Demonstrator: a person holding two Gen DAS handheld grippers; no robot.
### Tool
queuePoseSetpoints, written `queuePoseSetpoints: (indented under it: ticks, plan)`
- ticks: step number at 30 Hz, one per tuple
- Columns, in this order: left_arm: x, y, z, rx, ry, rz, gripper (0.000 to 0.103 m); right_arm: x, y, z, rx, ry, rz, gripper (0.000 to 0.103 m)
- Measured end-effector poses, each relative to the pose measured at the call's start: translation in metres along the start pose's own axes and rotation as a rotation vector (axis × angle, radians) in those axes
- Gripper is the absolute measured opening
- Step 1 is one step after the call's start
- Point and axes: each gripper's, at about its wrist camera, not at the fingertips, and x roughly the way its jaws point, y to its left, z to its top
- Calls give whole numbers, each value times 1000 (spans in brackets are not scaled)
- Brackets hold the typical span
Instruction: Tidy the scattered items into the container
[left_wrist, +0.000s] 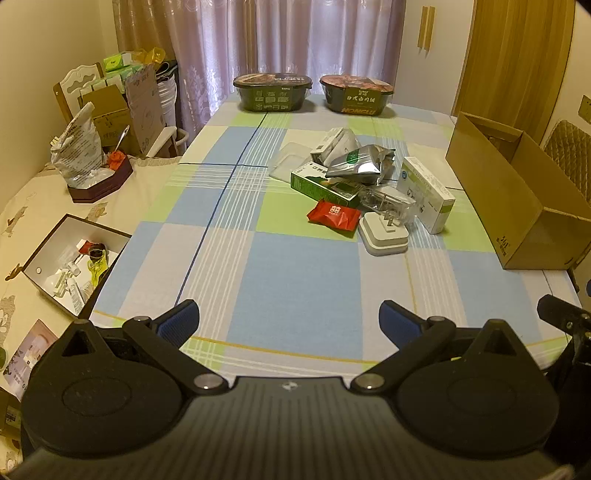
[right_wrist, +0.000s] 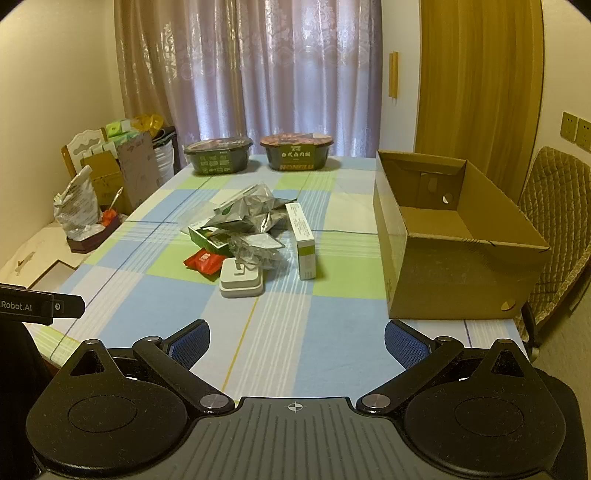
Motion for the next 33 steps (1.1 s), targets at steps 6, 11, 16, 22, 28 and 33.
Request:
queuePoseSetpoints:
  ticks: [6,11,16,22,28,33]
  plan:
    - [0,0,-1,1,-3,3,102,-1,1,1,2,0,-2,103]
    - [1,-1,-1,2,-2,6,102,0,1,1,0,2,-3,103]
    - [2,0,-2,2,1,9,102,0,1,1,-1,7,-1,103]
    - [2,0,-2,1,3,9,102,1,1,0,0,9,-1,103]
    - [3,1,-3,3,4,7,102,1,1,0,4,15,0,103]
    - [3,0,-3,3,5,6,102,0,1,-1,2,14,-1,103]
